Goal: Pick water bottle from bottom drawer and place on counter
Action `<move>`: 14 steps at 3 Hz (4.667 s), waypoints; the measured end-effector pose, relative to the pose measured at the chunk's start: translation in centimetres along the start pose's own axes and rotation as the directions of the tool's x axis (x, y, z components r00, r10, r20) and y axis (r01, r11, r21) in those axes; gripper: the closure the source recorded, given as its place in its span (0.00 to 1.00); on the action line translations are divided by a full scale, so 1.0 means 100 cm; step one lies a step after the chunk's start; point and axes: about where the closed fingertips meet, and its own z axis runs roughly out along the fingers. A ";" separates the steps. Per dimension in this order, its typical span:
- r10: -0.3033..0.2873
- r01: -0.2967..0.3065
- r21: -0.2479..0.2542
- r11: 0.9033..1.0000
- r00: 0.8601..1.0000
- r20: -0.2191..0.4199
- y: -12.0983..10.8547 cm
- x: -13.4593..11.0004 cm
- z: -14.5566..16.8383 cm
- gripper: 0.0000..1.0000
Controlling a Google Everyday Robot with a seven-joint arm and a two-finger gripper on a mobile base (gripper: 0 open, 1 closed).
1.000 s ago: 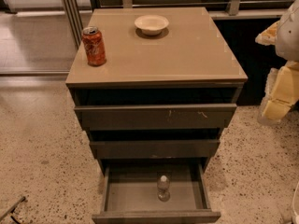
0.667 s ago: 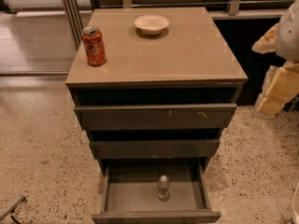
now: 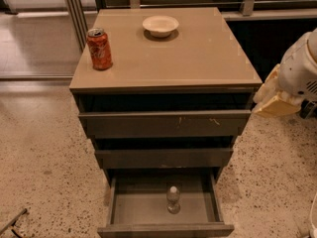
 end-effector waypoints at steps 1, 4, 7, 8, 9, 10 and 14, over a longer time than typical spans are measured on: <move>0.058 -0.055 -0.048 0.997 0.996 0.067 0.010 0.008 0.079 0.89; 0.075 -0.067 -0.074 0.995 0.991 0.109 0.022 0.034 0.170 1.00; 0.237 -0.197 -0.242 0.950 0.960 0.148 0.087 0.129 0.383 1.00; 0.237 -0.197 -0.242 0.950 0.960 0.148 0.088 0.129 0.383 1.00; 0.222 -0.186 -0.223 0.957 0.963 0.151 0.095 0.150 0.417 1.00; 0.220 -0.172 -0.209 0.963 0.948 0.230 0.096 0.165 0.472 1.00; 0.340 -0.227 -0.294 0.928 0.837 0.428 0.089 0.174 0.617 1.00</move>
Offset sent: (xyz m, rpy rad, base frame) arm 0.0166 0.0112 -0.0868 0.1022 0.0333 -0.0259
